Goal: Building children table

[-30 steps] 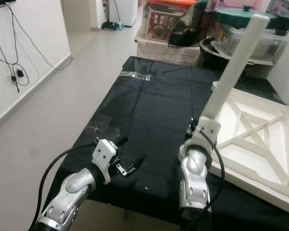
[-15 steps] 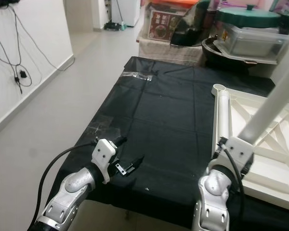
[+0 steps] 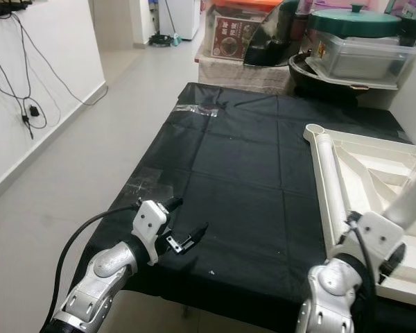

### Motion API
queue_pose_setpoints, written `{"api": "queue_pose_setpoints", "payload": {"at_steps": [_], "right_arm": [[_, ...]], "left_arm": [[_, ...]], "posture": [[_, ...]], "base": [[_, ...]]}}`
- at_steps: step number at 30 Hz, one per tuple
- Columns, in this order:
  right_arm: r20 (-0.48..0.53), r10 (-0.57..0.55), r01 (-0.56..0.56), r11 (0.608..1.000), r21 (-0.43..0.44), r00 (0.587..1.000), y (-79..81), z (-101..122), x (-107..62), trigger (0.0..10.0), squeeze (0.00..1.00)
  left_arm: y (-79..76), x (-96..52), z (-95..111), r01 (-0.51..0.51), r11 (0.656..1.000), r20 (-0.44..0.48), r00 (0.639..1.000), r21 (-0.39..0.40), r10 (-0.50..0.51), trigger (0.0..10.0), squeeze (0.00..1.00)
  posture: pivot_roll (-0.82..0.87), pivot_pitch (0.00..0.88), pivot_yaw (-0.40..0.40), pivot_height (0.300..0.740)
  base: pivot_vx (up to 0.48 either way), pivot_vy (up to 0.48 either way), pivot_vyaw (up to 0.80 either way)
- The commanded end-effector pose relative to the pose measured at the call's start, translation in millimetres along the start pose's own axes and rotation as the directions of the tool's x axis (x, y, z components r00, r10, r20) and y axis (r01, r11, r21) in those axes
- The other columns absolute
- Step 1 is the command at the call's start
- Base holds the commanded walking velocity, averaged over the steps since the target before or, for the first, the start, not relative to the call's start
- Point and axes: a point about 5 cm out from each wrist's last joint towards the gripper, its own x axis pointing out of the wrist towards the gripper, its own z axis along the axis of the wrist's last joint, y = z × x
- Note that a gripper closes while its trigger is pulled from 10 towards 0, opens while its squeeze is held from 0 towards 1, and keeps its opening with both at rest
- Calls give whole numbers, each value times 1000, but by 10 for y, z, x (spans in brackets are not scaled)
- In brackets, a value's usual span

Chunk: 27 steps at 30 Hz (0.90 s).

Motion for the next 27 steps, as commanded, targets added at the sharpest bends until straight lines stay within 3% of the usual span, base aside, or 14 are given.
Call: {"api": "queue_pose_setpoints", "payload": {"at_steps": [1,2,4,12,20,21,23,24,25,26,27], "right_arm": [[-14,10,-10,1000,9,1000,-71,-9,-21,10000,0],[-14,10,-10,1000,9,1000,-71,-9,-21,10000,0],[-47,163,-161,986,54,985,-14,-81,-240,10000,0],[-134,330,-324,944,62,935,-76,-170,-560,10000,0],[-213,432,-429,901,65,876,-177,-262,-740,10000,0],[-228,479,-475,877,75,848,-173,-291,-771,10000,0],[-228,479,-475,877,75,848,-173,-291,-771,10000,0],[-232,557,-550,829,101,797,-141,-296,-807,10000,0],[-232,557,-550,829,101,797,-141,-296,-807,10000,0],[-223,645,-631,763,139,731,-67,-278,-845,10000,0],[-223,645,-631,763,139,731,-67,-278,-845,10000,0]], "left_arm": [[0,5,20,8,1000,1,1000,-1,-8,10000,0],[0,5,20,8,1000,1,1000,-1,-8,10000,0],[5,6,16,8,1000,-1,1000,-2,-8,10000,0],[23,11,8,10,1000,-5,1000,-1,-10,10000,0],[32,19,6,10,1000,-7,1000,-2,-10,10000,0],[34,20,7,10,1000,-6,1000,-1,-10,10000,0],[34,20,7,10,1000,-6,1000,-1,-10,10000,0],[35,21,7,9,1000,-6,1000,-1,-9,10000,0],[35,21,7,9,1000,-6,1000,-1,-9,10000,0],[36,20,7,9,1000,-7,1000,-2,-9,10000,0],[36,20,7,9,1000,-7,1000,-2,-9,10000,0]], "posture": [[29,0,-44,740],[29,0,-44,740],[23,0,-40,740],[2,0,-21,740],[-5,0,-21,740],[-4,0,-22,740],[-4,0,-22,740],[-4,0,-22,740],[-4,0,-22,740],[-7,0,-23,740],[-7,0,-23,740]], "base": [[0,0,0],[0,0,0],[0,0,0],[0,0,0],[0,0,0],[0,0,0],[0,0,0],[0,0,0],[0,0,0],[0,0,0],[0,0,0]]}}
